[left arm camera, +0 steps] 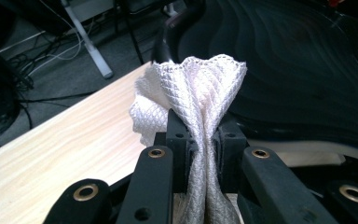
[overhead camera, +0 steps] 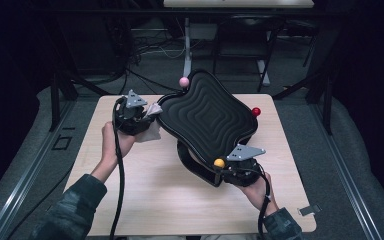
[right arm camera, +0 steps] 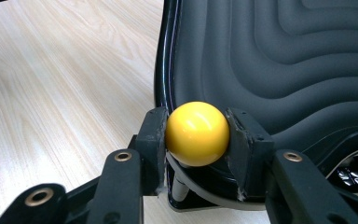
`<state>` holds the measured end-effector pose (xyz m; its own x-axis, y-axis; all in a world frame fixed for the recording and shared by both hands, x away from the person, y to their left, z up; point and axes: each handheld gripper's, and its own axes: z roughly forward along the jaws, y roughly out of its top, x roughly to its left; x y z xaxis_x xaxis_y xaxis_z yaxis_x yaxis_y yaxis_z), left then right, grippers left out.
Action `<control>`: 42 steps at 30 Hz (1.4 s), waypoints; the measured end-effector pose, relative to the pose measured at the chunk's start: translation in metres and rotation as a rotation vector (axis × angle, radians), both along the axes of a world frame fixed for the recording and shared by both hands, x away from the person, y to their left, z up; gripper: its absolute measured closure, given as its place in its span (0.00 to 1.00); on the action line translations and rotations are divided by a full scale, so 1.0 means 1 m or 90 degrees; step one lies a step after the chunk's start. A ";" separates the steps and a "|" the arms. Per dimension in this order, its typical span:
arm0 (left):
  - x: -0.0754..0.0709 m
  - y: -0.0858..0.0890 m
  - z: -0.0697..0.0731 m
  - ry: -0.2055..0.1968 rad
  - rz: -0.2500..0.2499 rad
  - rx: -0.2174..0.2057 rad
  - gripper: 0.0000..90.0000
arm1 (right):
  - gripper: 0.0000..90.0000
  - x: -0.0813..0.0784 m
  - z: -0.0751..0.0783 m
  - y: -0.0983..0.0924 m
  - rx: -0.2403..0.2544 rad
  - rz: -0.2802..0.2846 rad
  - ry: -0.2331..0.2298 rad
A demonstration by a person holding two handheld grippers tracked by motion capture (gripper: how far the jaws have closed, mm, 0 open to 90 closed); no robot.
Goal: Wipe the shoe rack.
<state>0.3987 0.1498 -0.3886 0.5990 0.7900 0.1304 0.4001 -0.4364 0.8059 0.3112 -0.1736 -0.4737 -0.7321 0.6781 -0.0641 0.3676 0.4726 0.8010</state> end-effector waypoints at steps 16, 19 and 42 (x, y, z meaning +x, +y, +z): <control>-0.018 -0.008 -0.021 0.008 -0.034 -0.029 0.88 | 0.67 0.000 0.000 0.000 0.001 -0.001 0.001; -0.020 -0.010 -0.024 0.010 -0.038 -0.035 0.88 | 0.67 0.000 0.000 0.000 0.001 -0.001 0.001; -0.031 -0.039 -0.059 0.054 -0.103 -0.078 0.88 | 0.67 0.000 -0.001 0.000 0.004 0.000 -0.003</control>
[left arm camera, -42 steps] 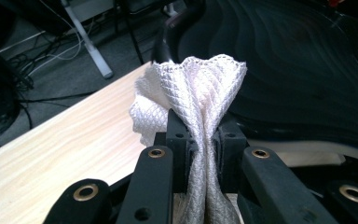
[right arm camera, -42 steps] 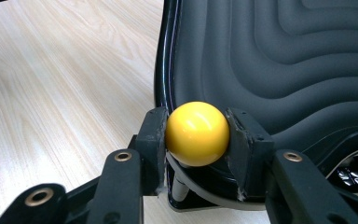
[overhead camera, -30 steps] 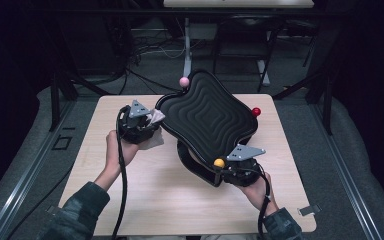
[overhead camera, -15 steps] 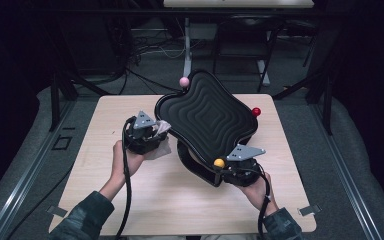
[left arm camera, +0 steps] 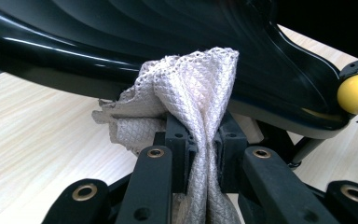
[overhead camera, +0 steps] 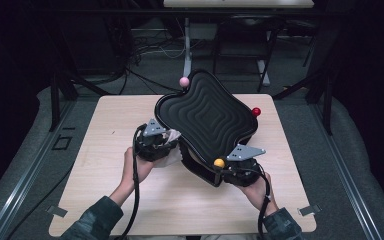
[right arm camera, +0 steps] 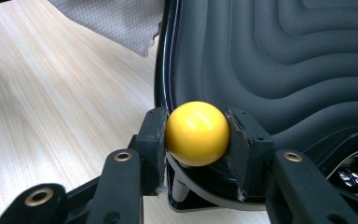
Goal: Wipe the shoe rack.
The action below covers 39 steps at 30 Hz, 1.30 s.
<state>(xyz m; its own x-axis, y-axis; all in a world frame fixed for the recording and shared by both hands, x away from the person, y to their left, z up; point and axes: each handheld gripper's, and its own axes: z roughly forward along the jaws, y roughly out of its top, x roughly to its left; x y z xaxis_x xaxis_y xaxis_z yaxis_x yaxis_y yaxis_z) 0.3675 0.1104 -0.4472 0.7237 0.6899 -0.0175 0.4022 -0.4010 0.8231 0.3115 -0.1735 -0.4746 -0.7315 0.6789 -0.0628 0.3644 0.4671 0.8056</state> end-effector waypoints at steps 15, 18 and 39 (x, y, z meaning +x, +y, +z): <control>-0.010 -0.025 -0.016 0.014 -0.044 0.002 0.88 | 0.67 0.000 0.000 0.000 0.000 0.000 -0.001; -0.012 -0.026 -0.017 0.019 -0.049 0.000 0.88 | 0.67 0.000 0.000 0.000 0.000 0.000 -0.001; -0.039 -0.058 -0.039 0.045 -0.117 0.004 0.87 | 0.67 0.000 0.000 0.000 0.001 0.000 -0.001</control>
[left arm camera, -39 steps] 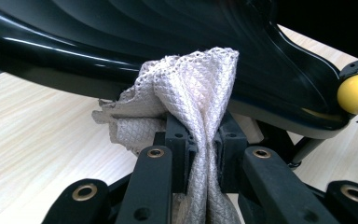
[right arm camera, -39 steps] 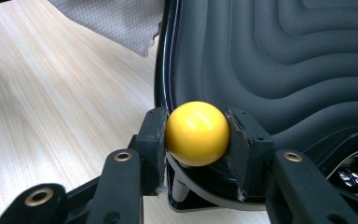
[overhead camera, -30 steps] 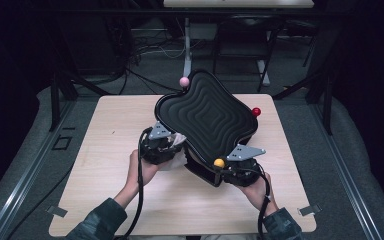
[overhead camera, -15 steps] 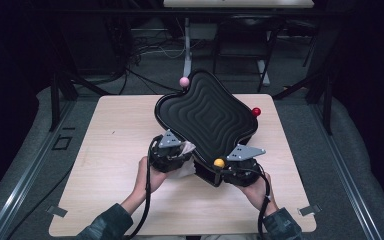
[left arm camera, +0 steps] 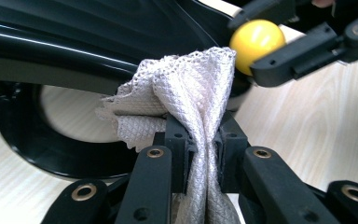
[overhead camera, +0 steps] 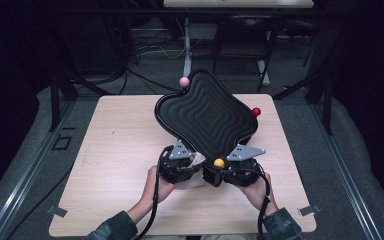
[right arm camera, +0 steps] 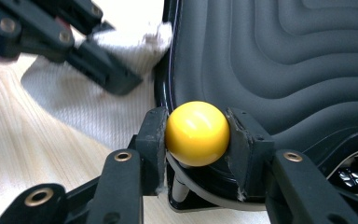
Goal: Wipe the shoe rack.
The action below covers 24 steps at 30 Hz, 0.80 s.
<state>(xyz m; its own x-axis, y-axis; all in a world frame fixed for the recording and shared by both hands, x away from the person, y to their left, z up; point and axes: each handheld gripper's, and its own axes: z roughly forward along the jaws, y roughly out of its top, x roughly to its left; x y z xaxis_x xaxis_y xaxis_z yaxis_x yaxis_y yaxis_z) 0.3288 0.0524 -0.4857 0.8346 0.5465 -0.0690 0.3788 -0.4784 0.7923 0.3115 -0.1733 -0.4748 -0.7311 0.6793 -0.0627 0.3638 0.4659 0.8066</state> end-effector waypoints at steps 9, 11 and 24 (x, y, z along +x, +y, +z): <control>-0.009 -0.013 -0.016 0.021 -0.025 0.015 0.87 | 0.67 0.000 0.000 0.000 0.000 0.000 0.000; -0.010 -0.017 -0.020 0.023 -0.030 0.015 0.87 | 0.66 0.000 0.000 0.000 0.000 0.000 0.000; -0.013 -0.029 -0.038 0.051 -0.053 0.021 0.87 | 0.66 0.000 0.000 0.000 -0.002 0.000 -0.003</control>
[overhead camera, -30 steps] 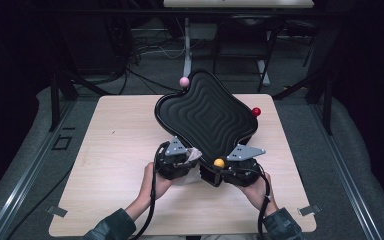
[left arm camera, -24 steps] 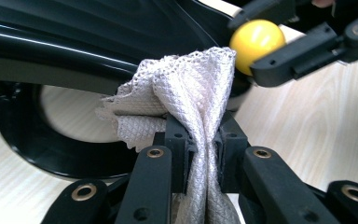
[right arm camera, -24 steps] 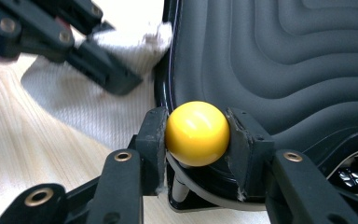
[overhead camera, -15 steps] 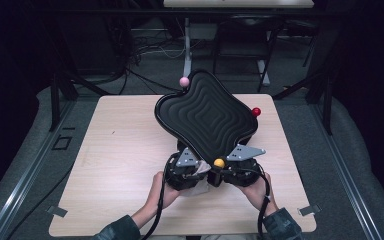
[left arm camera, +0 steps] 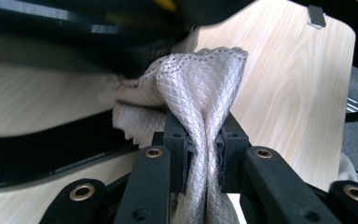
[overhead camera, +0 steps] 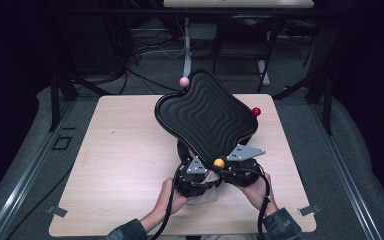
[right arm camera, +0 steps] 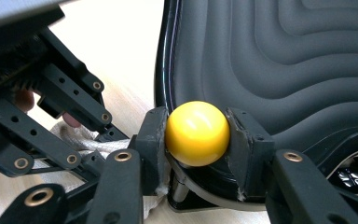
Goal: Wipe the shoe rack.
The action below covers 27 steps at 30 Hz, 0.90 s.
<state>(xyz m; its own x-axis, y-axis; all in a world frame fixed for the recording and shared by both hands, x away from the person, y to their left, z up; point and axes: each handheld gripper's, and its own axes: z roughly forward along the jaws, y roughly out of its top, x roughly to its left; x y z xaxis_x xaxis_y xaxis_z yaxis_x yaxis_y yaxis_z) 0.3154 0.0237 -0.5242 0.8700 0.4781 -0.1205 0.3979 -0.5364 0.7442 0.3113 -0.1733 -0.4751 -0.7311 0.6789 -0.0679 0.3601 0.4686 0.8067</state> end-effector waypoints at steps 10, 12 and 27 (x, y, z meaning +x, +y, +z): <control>0.001 0.022 -0.005 0.005 0.033 0.002 0.86 | 0.67 0.000 0.001 0.000 -0.007 0.002 0.006; 0.001 0.027 -0.008 0.009 0.045 0.001 0.86 | 0.66 0.000 0.002 0.000 -0.012 0.002 0.007; -0.005 0.014 -0.024 -0.025 0.060 0.029 0.86 | 0.66 -0.004 0.007 -0.022 -0.025 0.001 0.031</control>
